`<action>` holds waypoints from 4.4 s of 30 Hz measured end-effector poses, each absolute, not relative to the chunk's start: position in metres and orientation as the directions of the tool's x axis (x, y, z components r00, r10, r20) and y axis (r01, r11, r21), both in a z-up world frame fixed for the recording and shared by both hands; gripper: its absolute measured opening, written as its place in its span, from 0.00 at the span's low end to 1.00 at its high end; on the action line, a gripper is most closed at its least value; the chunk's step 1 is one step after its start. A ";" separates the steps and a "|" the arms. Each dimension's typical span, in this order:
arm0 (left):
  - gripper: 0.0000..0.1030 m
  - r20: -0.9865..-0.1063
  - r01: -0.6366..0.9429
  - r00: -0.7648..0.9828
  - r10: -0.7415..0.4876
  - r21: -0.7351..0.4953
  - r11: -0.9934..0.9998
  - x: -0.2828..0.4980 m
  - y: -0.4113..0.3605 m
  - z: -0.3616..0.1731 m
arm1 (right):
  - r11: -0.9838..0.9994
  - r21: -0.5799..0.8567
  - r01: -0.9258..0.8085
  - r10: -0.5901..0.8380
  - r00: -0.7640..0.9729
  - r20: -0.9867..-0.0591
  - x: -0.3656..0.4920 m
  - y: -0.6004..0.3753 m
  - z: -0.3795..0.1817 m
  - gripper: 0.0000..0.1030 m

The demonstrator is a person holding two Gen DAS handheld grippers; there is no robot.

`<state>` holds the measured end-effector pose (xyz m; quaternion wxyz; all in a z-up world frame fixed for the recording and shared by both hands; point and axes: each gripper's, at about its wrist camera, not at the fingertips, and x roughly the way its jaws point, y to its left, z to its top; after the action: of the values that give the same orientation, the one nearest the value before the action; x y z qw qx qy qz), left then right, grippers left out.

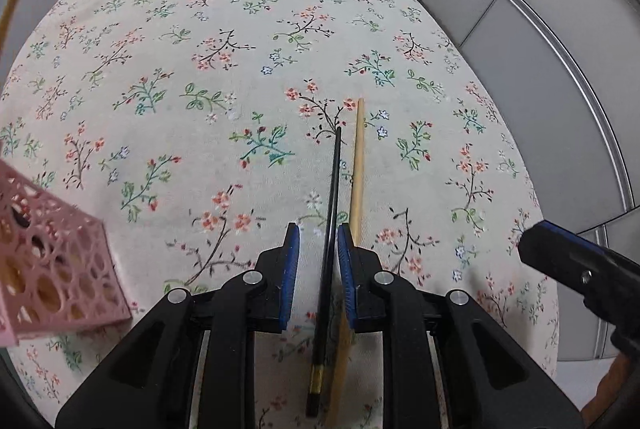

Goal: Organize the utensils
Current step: 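Lower both tools to the last brush and chopsticks on the cloth, then grasp a black brush with the left tool while the right tool grasps a chopstick, then carry both held items over the pink holder and release them inside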

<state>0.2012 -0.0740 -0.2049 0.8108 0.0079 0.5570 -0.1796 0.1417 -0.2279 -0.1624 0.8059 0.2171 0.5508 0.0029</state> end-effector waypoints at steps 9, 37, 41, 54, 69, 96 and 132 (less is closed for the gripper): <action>0.21 -0.926 0.335 0.326 -0.192 -0.076 0.939 0.212 -0.091 -0.215 | 0.910 0.338 0.241 0.230 0.384 -0.894 0.143 -0.231 -0.168 0.31; 0.04 -0.724 0.281 0.594 -0.351 -0.222 0.933 0.090 0.021 -0.102 | 0.886 0.399 0.236 0.331 0.282 -0.901 0.190 -0.180 -0.225 0.31; 0.04 -0.713 0.259 0.636 -0.297 -0.166 0.952 0.079 0.025 -0.092 | 0.902 0.365 0.231 0.294 0.289 -0.911 0.199 -0.167 -0.229 0.31; 0.04 -0.712 0.225 0.667 -0.219 -0.087 0.970 0.067 0.040 -0.079 | 0.937 0.340 0.084 0.291 0.352 -0.890 0.201 -0.125 -0.197 0.07; 0.04 -0.661 0.185 0.707 -0.250 -0.169 0.968 0.068 0.069 -0.064 | 0.889 0.447 -0.095 0.414 0.584 -0.699 0.180 -0.114 -0.119 0.07; 0.05 -0.273 0.216 0.921 -0.279 -0.238 0.947 0.157 0.094 -0.089 | 0.859 0.460 -0.224 0.455 0.745 -0.487 0.149 -0.113 -0.068 0.08; 0.48 -0.485 0.140 0.820 -0.304 -0.344 0.928 0.105 0.152 -0.087 | 0.835 0.423 -0.351 0.505 0.793 -0.339 0.165 -0.044 -0.063 0.08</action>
<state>0.1050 0.1522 -0.0870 0.9424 -0.1482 0.2758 -0.1178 0.1651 -0.0436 -0.0632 0.9313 0.1715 0.2245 0.2300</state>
